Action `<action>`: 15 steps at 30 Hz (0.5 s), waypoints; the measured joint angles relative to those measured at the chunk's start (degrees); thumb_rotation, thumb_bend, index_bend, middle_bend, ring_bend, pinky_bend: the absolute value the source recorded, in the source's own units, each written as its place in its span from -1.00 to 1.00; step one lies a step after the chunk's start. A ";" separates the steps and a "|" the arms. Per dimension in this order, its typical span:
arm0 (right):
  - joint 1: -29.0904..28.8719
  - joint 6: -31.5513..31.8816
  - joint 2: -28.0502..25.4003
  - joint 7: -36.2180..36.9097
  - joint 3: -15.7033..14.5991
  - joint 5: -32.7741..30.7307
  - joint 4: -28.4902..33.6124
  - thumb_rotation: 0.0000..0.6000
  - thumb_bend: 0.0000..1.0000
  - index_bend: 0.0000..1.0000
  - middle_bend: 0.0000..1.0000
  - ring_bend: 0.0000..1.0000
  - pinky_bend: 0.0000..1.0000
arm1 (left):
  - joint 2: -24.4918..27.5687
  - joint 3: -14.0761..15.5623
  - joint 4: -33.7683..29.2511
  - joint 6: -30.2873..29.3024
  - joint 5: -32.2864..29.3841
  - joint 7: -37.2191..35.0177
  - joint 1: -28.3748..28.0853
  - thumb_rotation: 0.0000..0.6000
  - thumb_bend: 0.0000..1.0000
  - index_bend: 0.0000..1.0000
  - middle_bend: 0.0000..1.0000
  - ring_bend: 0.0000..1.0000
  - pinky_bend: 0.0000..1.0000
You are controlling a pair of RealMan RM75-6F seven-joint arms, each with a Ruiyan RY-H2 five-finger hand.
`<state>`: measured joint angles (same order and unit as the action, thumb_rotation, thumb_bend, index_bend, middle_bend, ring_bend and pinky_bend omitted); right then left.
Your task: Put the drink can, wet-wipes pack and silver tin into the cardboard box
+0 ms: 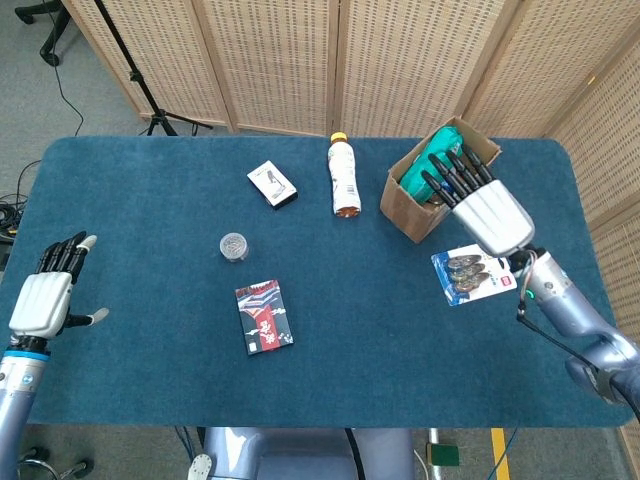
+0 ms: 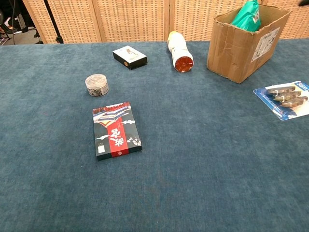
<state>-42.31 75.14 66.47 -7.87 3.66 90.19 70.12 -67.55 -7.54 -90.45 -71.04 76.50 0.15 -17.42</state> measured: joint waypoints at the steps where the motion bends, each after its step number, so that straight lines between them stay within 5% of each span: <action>1: 1.61 0.88 -1.03 1.39 -0.26 -0.39 2.11 1.00 -1.00 -1.00 -1.00 -1.00 -0.99 | 0.01 -0.06 -0.01 0.73 -0.07 0.40 -0.49 1.00 -1.00 -1.00 -1.00 -1.00 -1.00; 8: 13.57 8.44 -5.38 12.01 -3.22 -2.17 10.86 1.00 -1.00 -1.00 -1.00 -1.00 -0.99 | -0.06 -1.51 -0.86 8.55 -2.57 2.88 -5.78 1.00 -1.00 -1.00 -1.00 -1.00 -1.00; 15: 23.32 18.05 -2.95 13.69 -4.80 -2.28 13.72 1.00 -1.00 -1.00 -1.00 -1.00 -0.99 | -1.65 -4.10 -1.06 18.04 -8.01 6.96 -13.81 1.00 -1.00 -1.00 -1.00 -1.00 -1.00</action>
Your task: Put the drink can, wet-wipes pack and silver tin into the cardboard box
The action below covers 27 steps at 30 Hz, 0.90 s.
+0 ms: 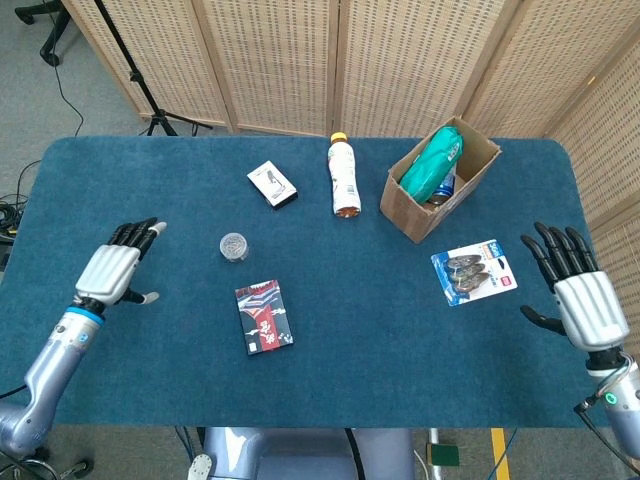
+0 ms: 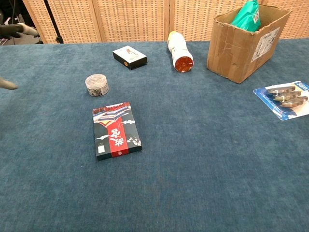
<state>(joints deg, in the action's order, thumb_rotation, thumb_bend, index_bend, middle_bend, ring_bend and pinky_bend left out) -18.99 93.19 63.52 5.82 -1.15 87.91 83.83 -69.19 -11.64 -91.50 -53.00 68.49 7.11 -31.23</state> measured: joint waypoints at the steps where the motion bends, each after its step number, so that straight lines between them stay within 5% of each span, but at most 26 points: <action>1: 0.91 0.82 0.77 -0.42 -0.05 0.04 0.21 1.00 -1.00 -1.00 -1.00 -1.00 -0.99 | -0.33 -0.30 0.05 1.24 -1.28 0.79 -1.07 1.00 -1.00 -1.00 -1.00 -1.00 -1.00; 14: 3.67 -1.14 3.81 -4.72 0.38 1.85 0.46 1.00 -1.00 -1.00 -1.00 -1.00 -0.99 | -8.50 -1.26 4.15 9.13 -19.63 15.27 -14.38 1.00 -1.00 -1.00 -1.00 -1.00 -1.00; 27: 4.18 -3.62 3.62 -3.13 2.40 0.97 0.21 1.00 -1.00 -1.00 -1.00 -1.00 -0.99 | -18.32 -0.68 16.60 10.81 -29.50 17.86 -20.69 1.00 -1.00 -0.86 -1.00 -1.00 -0.94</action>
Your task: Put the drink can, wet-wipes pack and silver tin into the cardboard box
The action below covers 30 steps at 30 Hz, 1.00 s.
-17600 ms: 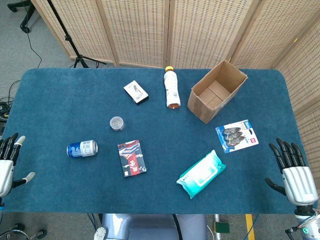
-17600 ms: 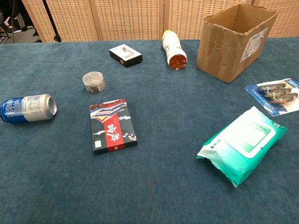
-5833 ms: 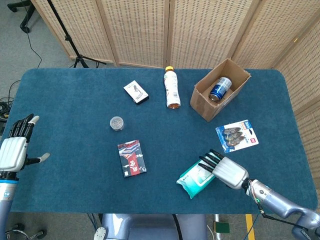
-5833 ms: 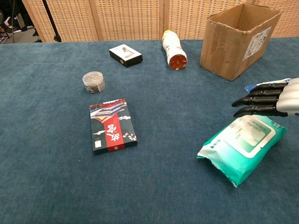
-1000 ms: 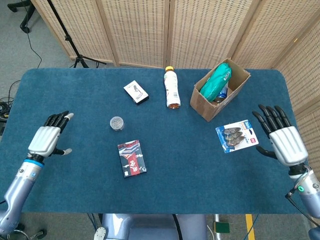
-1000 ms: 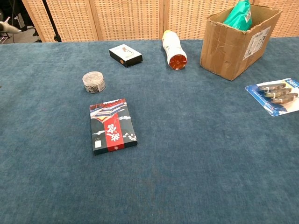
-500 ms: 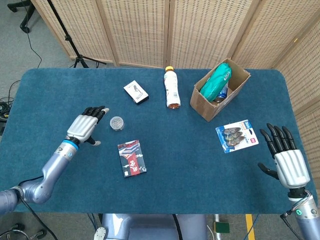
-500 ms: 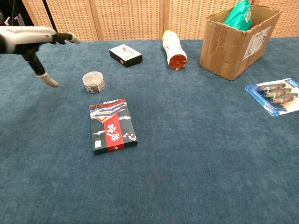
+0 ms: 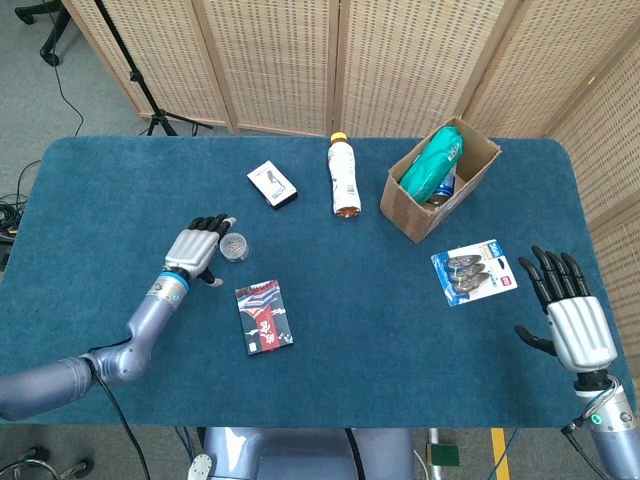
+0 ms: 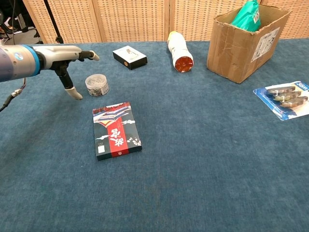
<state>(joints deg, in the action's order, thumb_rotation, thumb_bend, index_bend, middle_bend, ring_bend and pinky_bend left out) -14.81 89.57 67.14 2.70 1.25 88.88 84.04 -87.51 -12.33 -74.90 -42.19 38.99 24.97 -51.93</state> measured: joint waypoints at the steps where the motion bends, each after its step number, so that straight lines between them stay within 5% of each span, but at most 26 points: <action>1: 0.00 -0.32 0.03 0.07 0.20 -0.21 -0.06 1.00 -1.00 -1.00 -1.00 -1.00 -0.99 | -0.86 -0.09 1.35 0.40 -0.47 0.04 -0.52 1.00 -1.00 -0.85 -1.00 -1.00 -0.92; 8: 0.09 -1.99 0.17 0.83 1.51 -1.05 -0.57 1.00 -1.00 -1.00 -1.00 -1.00 -0.99 | -9.35 -0.75 14.40 3.51 -5.06 0.67 -5.37 1.00 -1.00 -0.72 -0.97 -0.90 -0.62; 14: 0.19 -3.07 0.30 1.02 2.13 -1.32 -0.69 1.00 -1.00 -1.00 -1.00 -1.00 -0.99 | -14.99 -1.23 21.24 2.79 -5.43 1.00 -7.64 1.00 -0.96 -0.23 -0.38 -0.45 -0.17; 21: 0.45 -3.72 0.26 1.26 2.78 -1.56 -0.47 1.00 -1.00 -1.00 -1.00 -1.00 -0.99 | -17.57 -1.80 23.94 -0.43 -2.74 0.44 -7.48 1.00 -0.77 0.32 0.10 -0.01 0.22; 30: 0.84 -4.01 0.15 1.22 3.28 -1.56 0.24 1.00 -1.00 -1.00 -1.00 -1.00 -0.99 | -15.55 -2.42 20.89 -3.38 0.17 -0.18 -5.64 1.00 -0.73 0.37 0.15 0.04 0.26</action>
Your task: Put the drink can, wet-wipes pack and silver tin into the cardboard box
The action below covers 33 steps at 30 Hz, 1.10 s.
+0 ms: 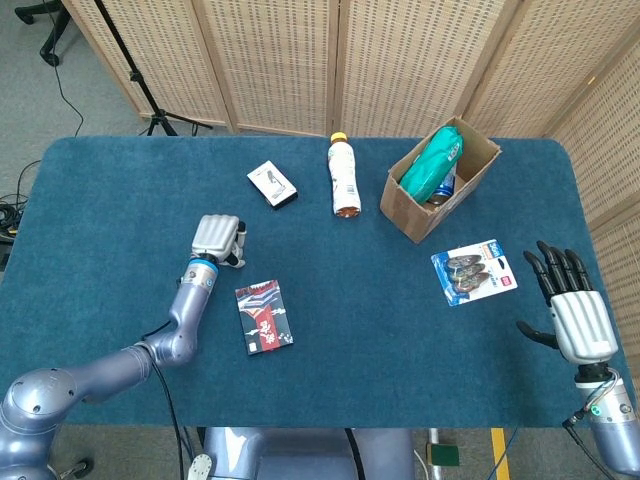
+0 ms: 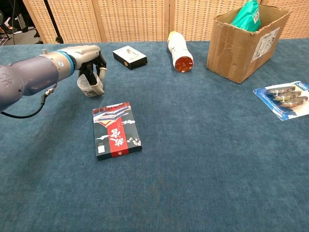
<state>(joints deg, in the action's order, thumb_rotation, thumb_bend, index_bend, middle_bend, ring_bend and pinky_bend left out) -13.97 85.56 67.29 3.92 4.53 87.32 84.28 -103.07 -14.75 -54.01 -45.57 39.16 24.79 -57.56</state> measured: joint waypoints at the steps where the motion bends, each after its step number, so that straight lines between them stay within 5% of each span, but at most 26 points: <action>1: 0.05 0.00 -0.04 0.00 0.03 0.04 0.14 1.00 -1.00 -1.00 -1.00 -1.00 -0.99 | 0.33 -0.04 -0.55 -0.34 0.30 -0.07 0.21 1.00 -0.73 0.38 0.15 0.04 0.26; 19: 0.74 -0.64 -0.82 0.46 0.80 -0.02 1.60 1.00 -1.00 -1.00 -1.00 -1.00 -0.99 | 6.51 -1.03 -18.88 -3.92 8.25 -0.18 0.84 1.00 -0.75 0.39 0.16 0.05 0.27; 24: 0.90 -0.75 -0.96 0.47 1.02 -0.09 1.74 1.00 -1.00 -1.00 -1.00 -1.00 -0.99 | 6.14 -1.49 -24.80 -1.45 7.27 2.86 -3.15 1.00 -0.75 0.39 0.16 0.05 0.27; 33: 1.25 -0.94 -1.50 1.84 1.77 -0.98 1.68 1.00 -1.00 -1.00 -1.00 -1.00 -0.99 | -1.16 -1.16 -24.01 2.16 5.82 9.76 -12.70 1.00 -0.76 0.39 0.16 0.05 0.27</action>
<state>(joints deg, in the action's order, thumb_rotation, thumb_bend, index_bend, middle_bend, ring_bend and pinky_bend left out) -12.72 84.62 65.79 5.76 6.30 86.34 85.96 -104.23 -15.91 -78.02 -43.41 44.98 34.55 -70.27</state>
